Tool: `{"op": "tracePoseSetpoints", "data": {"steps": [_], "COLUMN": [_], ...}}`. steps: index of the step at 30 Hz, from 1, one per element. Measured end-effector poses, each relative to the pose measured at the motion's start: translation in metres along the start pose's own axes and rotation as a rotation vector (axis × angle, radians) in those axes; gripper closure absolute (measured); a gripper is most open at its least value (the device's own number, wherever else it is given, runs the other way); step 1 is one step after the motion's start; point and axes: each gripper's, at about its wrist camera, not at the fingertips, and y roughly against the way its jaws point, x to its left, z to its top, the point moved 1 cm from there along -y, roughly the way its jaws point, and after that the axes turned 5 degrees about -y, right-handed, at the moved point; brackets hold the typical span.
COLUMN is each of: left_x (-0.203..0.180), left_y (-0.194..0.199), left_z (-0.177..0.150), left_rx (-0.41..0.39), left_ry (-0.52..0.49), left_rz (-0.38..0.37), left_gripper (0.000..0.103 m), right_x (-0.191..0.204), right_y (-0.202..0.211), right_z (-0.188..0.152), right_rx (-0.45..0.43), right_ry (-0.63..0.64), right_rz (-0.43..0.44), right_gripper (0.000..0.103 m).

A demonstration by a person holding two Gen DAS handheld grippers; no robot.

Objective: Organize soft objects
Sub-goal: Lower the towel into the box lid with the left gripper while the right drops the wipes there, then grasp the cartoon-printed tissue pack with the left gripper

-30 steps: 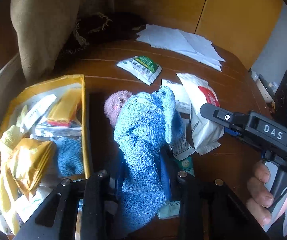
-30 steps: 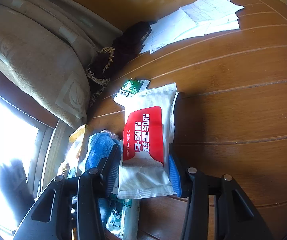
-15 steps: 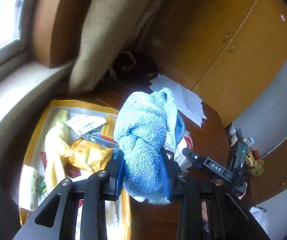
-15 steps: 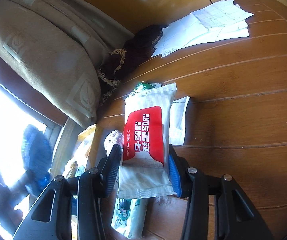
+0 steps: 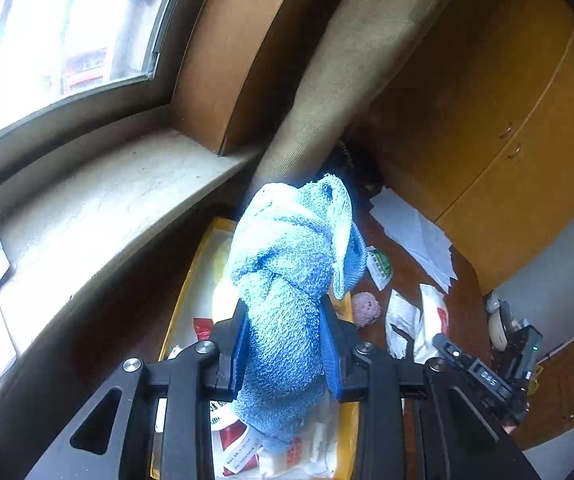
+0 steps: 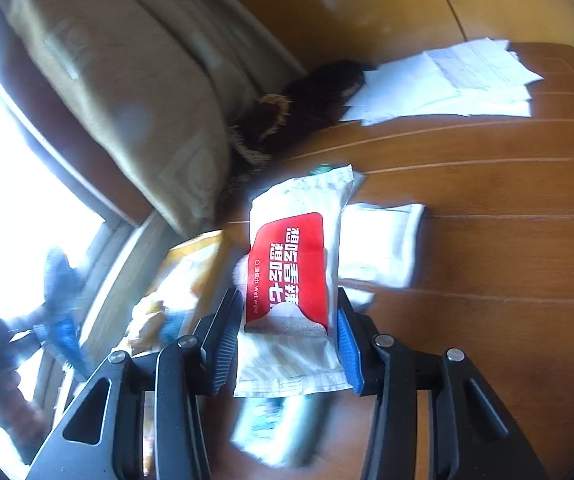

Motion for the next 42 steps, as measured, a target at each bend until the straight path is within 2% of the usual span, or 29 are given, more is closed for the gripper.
{"op": "tracePoseSetpoints", "data": {"steps": [5,10,18,21,24,28,30,32,34,37,42], "left_x": [0.014,0.027,0.028,0.033,0.037,0.038,0.037,0.033,0.027,0.018,-0.01], "left_y": [-0.045,-0.079,-0.118,-0.13,-0.139,-0.133,-0.123,-0.113,-0.104,-0.087,-0.064], "left_z": [0.011,0.022,0.036,0.035,0.033,0.033,0.033,0.034,0.034,0.029,0.008], "left_rx": [0.061,0.101,0.16,0.186,0.203,0.183,0.15,0.125,0.101,0.065,0.05], "left_ry": [-0.004,0.001,-0.033,-0.033,-0.041,-0.031,-0.026,-0.039,-0.049,-0.051,-0.078], "left_rz": [0.015,0.068,0.092,0.127,0.125,0.095,0.069,0.041,0.035,0.038,-0.001], "left_gripper": [0.071,0.071,0.071,0.07,0.066,0.055,0.044,0.037,0.036,0.036,0.033], "right_x": [0.061,0.113,0.128,0.131,0.139,0.145,0.146,0.145,0.145,0.14,0.113], "right_y": [-0.005,-0.041,-0.113,-0.125,-0.132,-0.141,-0.142,-0.136,-0.126,-0.105,-0.063], "right_z": [-0.003,0.001,0.007,0.007,0.005,0.001,0.001,0.001,0.003,0.008,0.015], "right_rx": [0.042,0.105,0.213,0.226,0.233,0.225,0.231,0.23,0.204,0.17,0.115], "right_ry": [0.101,0.197,0.177,0.172,0.189,0.215,0.212,0.203,0.198,0.192,0.161], "right_rz": [0.07,0.051,0.008,0.015,0.019,-0.007,0.034,0.078,0.091,0.119,0.092], "right_gripper": [0.059,0.059,0.059,0.059,0.059,0.058,0.052,0.047,0.041,0.041,0.041]}}
